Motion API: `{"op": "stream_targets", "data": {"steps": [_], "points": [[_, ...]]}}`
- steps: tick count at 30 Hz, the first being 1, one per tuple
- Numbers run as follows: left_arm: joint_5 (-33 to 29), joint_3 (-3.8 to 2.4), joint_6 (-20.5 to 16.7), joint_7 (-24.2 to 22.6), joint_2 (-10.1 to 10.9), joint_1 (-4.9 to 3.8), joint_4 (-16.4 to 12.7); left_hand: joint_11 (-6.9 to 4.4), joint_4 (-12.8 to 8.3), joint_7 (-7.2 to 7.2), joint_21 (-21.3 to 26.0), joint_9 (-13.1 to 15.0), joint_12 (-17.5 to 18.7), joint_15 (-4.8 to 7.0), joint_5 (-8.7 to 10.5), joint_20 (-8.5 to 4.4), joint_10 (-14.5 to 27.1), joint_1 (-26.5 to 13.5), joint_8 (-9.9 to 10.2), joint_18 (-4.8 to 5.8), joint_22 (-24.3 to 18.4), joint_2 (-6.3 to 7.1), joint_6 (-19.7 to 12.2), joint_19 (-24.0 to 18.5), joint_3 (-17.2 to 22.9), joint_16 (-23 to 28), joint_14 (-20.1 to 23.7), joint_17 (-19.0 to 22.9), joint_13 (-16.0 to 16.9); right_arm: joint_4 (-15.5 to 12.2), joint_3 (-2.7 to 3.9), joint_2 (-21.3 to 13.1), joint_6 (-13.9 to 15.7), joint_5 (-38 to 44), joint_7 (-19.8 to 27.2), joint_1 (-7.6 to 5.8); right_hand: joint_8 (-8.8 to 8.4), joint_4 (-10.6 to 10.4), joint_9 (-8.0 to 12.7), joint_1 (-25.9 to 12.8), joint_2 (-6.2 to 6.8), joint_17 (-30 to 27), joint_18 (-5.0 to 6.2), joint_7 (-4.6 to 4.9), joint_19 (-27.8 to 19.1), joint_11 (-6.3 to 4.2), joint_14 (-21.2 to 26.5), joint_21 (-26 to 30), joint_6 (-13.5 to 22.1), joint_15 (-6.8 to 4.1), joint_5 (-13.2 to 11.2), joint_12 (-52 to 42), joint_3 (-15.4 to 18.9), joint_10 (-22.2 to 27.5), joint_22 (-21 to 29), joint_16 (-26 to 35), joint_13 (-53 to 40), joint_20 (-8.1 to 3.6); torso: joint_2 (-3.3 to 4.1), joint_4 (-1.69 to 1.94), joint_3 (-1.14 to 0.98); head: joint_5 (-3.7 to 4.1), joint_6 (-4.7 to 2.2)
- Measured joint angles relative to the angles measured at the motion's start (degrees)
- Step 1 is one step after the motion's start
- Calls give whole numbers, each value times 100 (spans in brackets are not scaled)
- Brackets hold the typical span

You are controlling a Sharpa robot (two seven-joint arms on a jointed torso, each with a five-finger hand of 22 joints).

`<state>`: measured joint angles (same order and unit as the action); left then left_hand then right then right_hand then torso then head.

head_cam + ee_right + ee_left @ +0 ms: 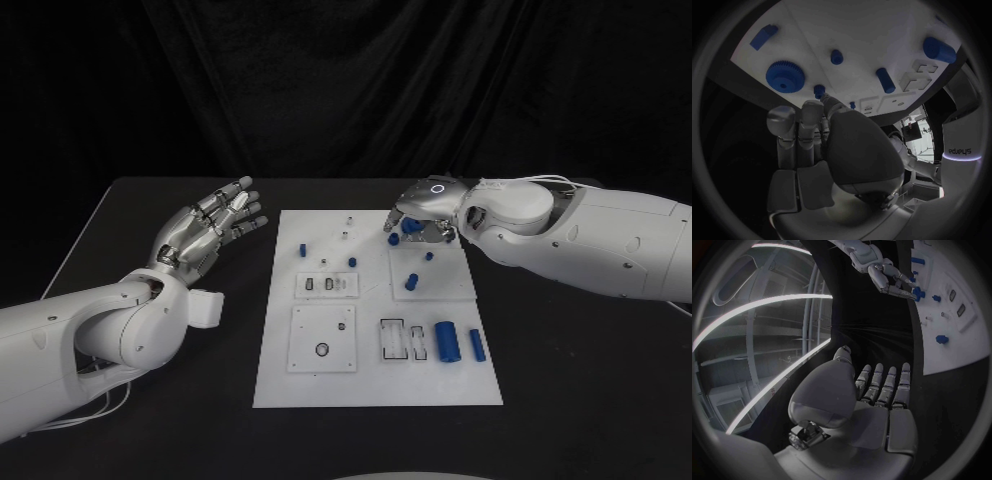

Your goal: Assemble the parts on the task board

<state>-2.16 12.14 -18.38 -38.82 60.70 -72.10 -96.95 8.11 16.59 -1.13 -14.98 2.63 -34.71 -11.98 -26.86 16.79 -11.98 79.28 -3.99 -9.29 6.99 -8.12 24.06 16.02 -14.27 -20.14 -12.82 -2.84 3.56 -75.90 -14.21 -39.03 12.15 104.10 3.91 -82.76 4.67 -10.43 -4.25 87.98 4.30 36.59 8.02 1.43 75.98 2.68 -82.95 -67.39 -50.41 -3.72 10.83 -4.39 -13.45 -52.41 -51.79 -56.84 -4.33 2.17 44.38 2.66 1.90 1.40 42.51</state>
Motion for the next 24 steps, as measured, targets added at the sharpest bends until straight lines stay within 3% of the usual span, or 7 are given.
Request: {"op": "stream_targets", "data": {"steps": [7, 9, 24], "points": [[-44, 0, 70, 0, -22, 0, 49, 0, 0, -20, -22, 6, 0, 0, -43, -21, 0, 55, 0, 5, 7, -12, 20, 21, 0, -6, 0, -4, 0, 161, 0, 143, 107, 0, 8, 56, 54, -14, -20, -30, 30, 70, 1, -10, 19, 16, 0, -50, -111, 0, -72, -1, -47, -65, -84, -23, -12, 19, 5, -4, 0, 13, 13], [-53, 0, 91, -1, -27, 0, 54, 0, 0, -20, -22, 6, -1, 0, -71, -21, 0, 70, 0, 100, 7, -28, 20, 21, 0, -26, 0, -6, 0, 202, 0, 177, 134, -1, 11, 76, 76, -19, -34, -30, 30, 108, 1, 2, 19, 38, -16, -68, -204, 16, -111, -2, -76, -124, -124, -63, -18, 19, 6, -5, 0, 10, 20], [-80, 0, 185, -1, -55, 0, 99, 0, 0, -122, -67, 11, -1, -21, -205, -1, 0, 165, -23, 93, 13, -29, 82, 41, 0, -26, -21, -5, 0, 414, 0, 326, 211, -2, 20, 167, 88, 0, -58, -61, 61, 233, 1, 33, 40, 50, -31, -141, -314, 31, -138, -2, -159, -299, -269, -134, -32, 39, 4, -9, -4, -9, 65]]}}
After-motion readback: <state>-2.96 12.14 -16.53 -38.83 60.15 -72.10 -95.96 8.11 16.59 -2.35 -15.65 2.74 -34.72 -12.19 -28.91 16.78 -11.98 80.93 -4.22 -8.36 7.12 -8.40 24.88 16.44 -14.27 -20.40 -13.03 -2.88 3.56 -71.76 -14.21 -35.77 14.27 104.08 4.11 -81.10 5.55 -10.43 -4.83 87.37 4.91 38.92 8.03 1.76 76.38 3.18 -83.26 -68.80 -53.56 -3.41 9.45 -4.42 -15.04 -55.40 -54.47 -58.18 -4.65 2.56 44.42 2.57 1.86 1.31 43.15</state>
